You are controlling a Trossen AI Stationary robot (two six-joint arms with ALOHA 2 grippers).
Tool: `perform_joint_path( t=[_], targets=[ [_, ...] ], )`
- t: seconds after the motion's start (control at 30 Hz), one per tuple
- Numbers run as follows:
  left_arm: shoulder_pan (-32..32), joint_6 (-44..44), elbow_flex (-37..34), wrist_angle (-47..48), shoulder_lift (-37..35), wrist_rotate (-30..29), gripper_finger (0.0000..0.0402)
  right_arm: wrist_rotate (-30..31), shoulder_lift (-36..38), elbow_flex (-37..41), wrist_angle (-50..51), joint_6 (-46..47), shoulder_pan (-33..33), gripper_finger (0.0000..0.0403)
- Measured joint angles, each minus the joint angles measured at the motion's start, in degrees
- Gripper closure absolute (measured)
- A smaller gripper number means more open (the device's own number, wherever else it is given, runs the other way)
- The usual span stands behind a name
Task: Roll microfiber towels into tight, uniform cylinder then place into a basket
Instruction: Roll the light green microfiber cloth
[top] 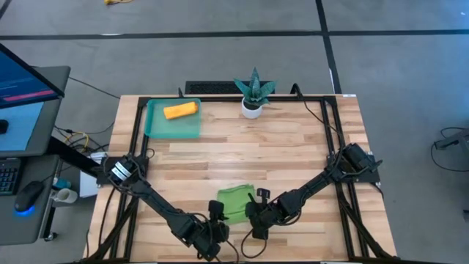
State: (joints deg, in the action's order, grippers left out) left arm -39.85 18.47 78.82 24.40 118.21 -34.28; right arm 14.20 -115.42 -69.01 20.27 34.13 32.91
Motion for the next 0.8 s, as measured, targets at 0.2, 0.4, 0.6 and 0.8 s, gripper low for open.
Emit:
perform_joint_path(
  t=[0.2, 0.4, 0.6, 0.8],
  targets=[
    [1.7, -0.1, -5.2, -6.5, 0.0, 4.2, 0.021, 0.0, 0.0, 0.0, 0.0, 0.0, 0.0, 0.0386],
    [3.5, 7.0, -7.7, -6.7, -0.4, 3.9, 0.021, 0.0, 0.0, 0.0, 0.0, 0.0, 0.0, 0.039],
    [4.3, 11.7, -7.7, -5.2, -0.4, 4.3, 0.0221, -1.0, 0.0, 0.0, -0.1, 0.0, 0.0, 0.0387],
    [5.3, 14.8, -7.7, -4.9, -0.4, 8.9, 0.0318, -7.7, 0.1, -0.1, -1.2, 2.4, 0.3, 0.039]
  ],
)
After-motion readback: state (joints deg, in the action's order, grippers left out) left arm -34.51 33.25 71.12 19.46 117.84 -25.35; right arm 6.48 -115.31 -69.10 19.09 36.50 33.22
